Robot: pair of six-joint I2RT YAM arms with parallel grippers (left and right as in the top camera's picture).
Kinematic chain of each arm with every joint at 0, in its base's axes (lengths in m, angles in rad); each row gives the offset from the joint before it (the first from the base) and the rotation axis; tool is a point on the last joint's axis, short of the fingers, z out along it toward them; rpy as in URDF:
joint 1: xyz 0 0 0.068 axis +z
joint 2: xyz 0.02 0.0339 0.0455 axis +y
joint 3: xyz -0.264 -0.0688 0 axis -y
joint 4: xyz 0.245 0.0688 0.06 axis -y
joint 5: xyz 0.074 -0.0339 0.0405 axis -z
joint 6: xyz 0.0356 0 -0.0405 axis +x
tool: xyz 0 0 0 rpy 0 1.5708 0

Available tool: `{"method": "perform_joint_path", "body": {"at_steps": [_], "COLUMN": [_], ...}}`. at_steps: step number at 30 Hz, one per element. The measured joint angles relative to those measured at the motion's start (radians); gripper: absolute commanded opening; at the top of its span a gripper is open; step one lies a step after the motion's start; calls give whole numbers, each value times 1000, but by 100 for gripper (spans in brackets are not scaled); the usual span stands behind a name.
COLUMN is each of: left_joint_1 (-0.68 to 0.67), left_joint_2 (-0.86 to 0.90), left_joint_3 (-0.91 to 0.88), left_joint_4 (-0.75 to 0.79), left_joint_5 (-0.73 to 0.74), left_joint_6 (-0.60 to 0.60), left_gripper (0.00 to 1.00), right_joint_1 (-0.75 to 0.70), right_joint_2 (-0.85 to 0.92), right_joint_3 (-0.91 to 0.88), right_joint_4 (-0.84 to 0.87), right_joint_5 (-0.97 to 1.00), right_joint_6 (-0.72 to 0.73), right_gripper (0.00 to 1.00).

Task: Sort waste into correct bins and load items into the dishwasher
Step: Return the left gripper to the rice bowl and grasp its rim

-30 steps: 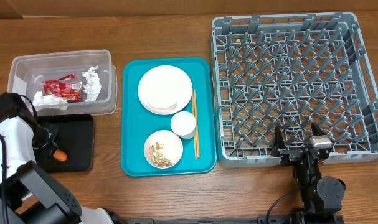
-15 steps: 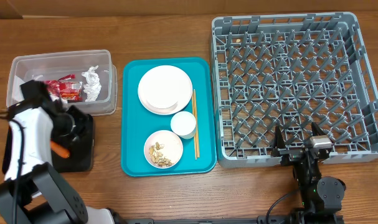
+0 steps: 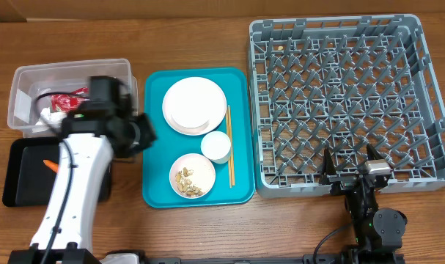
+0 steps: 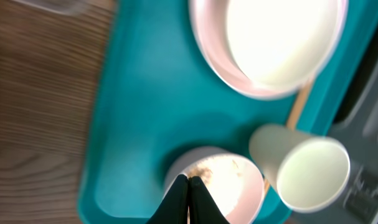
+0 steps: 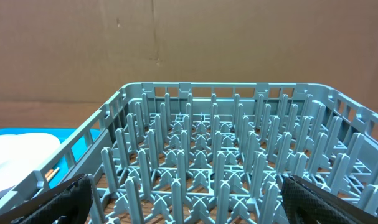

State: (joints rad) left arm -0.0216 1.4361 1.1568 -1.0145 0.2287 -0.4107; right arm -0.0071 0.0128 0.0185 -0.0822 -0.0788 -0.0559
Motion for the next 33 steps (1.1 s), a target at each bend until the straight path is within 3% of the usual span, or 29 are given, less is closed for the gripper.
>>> {"method": "perform_joint_path", "body": {"at_steps": [12,22,33], "left_joint_1": [-350,-382,-563], "left_joint_2": [0,0,32], "left_joint_3": [0,0,0], "left_joint_4": [-91,-108,-84], "left_joint_5": [-123,-204,-216], "left_joint_6": [-36,-69,-89], "left_gripper": [4,4,8], "right_joint_1": [0,0,0], "right_joint_2": [0,0,0], "right_joint_3": [0,0,0], "right_joint_4": [-1,0,0], "right_joint_5": [0,0,0], "right_joint_6": [0,0,0], "right_gripper": [100,100,100]}}
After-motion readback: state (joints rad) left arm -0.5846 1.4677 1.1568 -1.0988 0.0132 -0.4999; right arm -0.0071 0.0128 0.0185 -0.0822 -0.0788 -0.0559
